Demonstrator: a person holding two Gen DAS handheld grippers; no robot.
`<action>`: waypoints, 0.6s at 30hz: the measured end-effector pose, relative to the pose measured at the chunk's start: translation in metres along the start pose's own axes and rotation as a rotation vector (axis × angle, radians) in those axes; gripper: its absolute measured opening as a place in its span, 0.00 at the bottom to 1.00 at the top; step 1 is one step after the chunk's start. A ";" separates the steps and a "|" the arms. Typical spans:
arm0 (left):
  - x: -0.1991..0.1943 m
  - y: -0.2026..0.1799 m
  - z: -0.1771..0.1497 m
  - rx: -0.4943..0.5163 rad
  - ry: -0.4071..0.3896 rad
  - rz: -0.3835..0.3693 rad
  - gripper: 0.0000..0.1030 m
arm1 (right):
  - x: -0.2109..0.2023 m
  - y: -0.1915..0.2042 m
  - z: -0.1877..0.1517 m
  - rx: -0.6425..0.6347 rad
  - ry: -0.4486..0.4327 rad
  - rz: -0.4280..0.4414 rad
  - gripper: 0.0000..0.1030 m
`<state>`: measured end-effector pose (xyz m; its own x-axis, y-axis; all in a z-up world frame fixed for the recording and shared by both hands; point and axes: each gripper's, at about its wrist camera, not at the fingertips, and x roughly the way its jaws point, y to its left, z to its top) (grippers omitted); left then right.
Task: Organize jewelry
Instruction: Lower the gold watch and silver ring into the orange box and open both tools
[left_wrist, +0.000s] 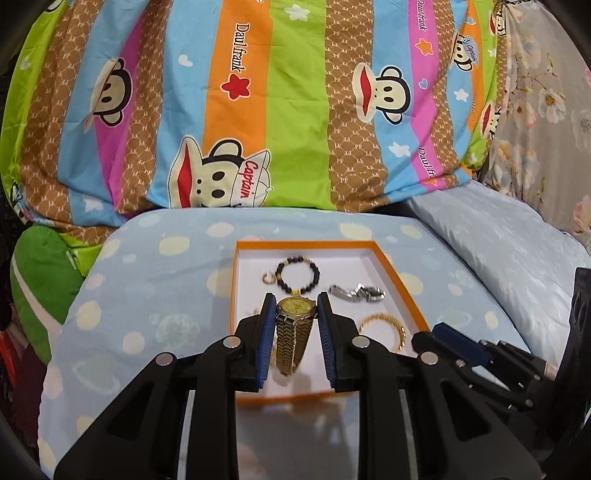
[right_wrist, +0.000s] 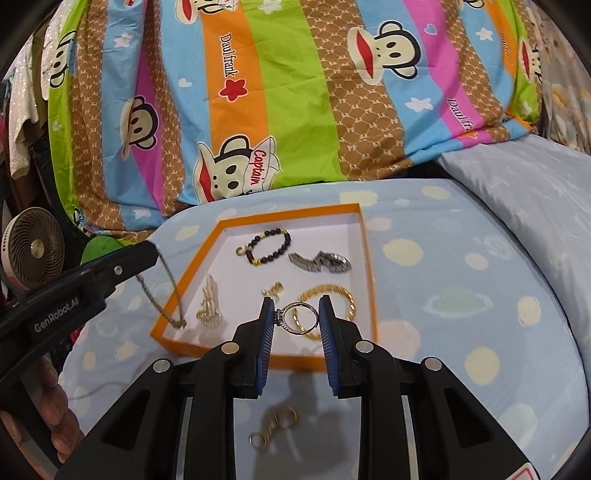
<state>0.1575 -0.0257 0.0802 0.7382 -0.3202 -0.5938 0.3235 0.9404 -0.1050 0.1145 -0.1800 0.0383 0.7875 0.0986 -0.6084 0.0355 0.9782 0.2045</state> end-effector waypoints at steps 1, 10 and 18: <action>0.006 0.000 0.004 -0.001 0.001 0.002 0.21 | 0.005 0.003 0.002 -0.009 0.002 0.005 0.23; 0.049 0.003 0.018 -0.020 0.014 0.008 0.21 | 0.047 0.018 0.006 -0.041 0.043 0.041 0.23; 0.075 0.012 0.004 -0.031 0.068 0.023 0.21 | 0.065 0.021 0.003 -0.061 0.077 0.040 0.23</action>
<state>0.2195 -0.0390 0.0375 0.7031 -0.2911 -0.6488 0.2875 0.9508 -0.1151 0.1683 -0.1531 0.0051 0.7381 0.1493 -0.6580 -0.0342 0.9822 0.1846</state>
